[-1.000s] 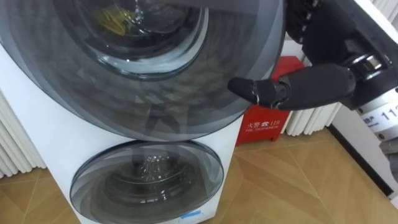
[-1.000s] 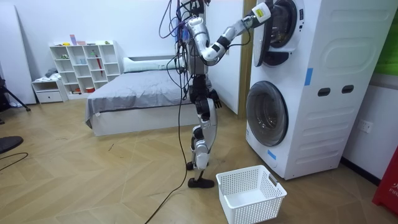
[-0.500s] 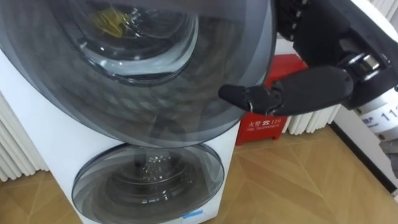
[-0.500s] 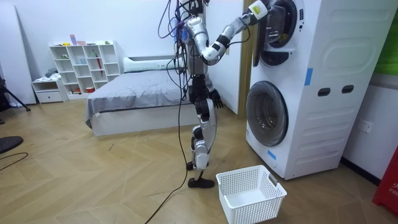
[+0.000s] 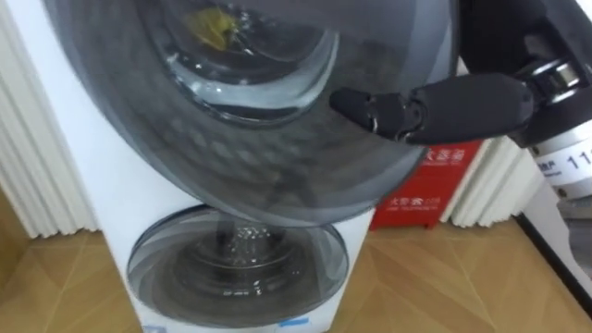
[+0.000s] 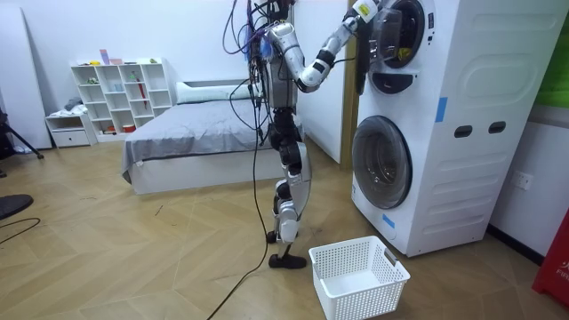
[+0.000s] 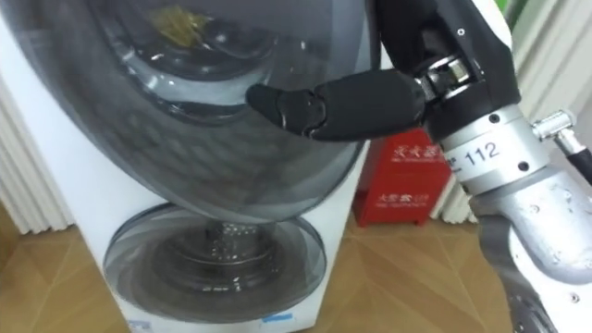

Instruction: Pick clothes from washing machine

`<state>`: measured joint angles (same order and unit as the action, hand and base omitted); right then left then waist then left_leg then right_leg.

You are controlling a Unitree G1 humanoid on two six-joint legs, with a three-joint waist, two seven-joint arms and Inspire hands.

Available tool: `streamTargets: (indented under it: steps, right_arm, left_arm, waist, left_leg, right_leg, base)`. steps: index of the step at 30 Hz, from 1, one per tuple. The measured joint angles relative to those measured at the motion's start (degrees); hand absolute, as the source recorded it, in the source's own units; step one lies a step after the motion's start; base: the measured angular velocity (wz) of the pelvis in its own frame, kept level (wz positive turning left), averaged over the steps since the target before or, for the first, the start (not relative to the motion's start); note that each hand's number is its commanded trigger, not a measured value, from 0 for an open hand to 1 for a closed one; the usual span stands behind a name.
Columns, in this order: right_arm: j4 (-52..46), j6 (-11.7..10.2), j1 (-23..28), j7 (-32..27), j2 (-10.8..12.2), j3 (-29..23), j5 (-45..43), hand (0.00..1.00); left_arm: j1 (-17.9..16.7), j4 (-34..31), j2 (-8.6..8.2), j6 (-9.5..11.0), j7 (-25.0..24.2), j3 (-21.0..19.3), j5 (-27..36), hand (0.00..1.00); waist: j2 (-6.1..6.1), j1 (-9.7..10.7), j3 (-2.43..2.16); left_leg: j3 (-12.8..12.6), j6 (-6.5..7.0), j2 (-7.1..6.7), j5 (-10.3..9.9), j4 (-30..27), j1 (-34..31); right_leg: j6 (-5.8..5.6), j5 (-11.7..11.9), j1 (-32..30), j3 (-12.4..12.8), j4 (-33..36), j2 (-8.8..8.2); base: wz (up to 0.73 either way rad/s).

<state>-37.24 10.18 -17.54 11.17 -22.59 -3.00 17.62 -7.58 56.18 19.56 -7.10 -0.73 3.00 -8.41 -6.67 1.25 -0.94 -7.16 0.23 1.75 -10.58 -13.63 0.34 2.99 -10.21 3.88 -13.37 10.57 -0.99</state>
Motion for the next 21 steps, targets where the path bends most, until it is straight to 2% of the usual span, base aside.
streamTargets:
  steps: [1,5,9,13,21]
  right_arm:
    - [-0.2,-0.8,0.0,0.4,0.0,0.5,0.0,0.00]
    - [-1.2,-2.3,-0.1,0.7,0.0,2.8,0.7,0.00]
    - [-2.0,-4.3,-0.1,1.1,0.0,5.6,6.0,0.00]
    - [-1.8,-4.4,-0.1,1.4,0.0,6.1,9.1,0.00]
    - [-1.6,-4.7,-0.1,1.5,0.0,6.4,11.9,0.00]
  left_arm:
    - [0.0,-0.1,0.00,0.1,0.0,0.0,-0.3,0.00]
    - [0.1,-0.1,-0.01,0.1,0.0,0.0,-2.2,0.00]
    - [-0.3,-0.9,-0.05,0.0,0.0,-0.1,-3.9,0.00]
    - [-0.2,-3.2,-0.09,0.1,0.0,-0.1,-6.0,0.00]
    - [0.5,-4.0,-0.10,0.3,0.0,-0.5,-5.5,0.00]
  waist:
    - [0.35,0.0,0.13]
    - [1.02,0.0,-0.10]
    - [1.85,0.0,-0.05]
    - [1.91,0.1,-0.04]
    - [1.70,0.2,0.02]
  left_leg:
    - [0.2,-0.10,0.05,0.0,0.0,-0.2]
    - [0.9,-0.29,0.06,-0.1,0.0,-0.7]
    - [1.3,-0.30,0.00,-0.1,-0.1,-0.9]
    - [1.5,-0.30,-0.04,-0.1,-0.2,-0.9]
    - [2.8,-0.51,-0.31,0.1,0.1,-0.9]
  right_leg:
    - [0.04,0.0,-0.1,-0.2,0.0,0.03]
    - [0.09,0.0,-0.2,-0.2,0.1,0.15]
    - [0.12,0.0,-0.2,-0.3,0.1,0.19]
    - [0.15,-0.1,-0.1,-0.5,0.1,0.11]
    - [0.24,-0.4,0.1,-1.1,0.1,0.05]
  base:
    - [0.07]
    - [0.07]
    - [0.06]
    - [0.00]
    - [0.04]
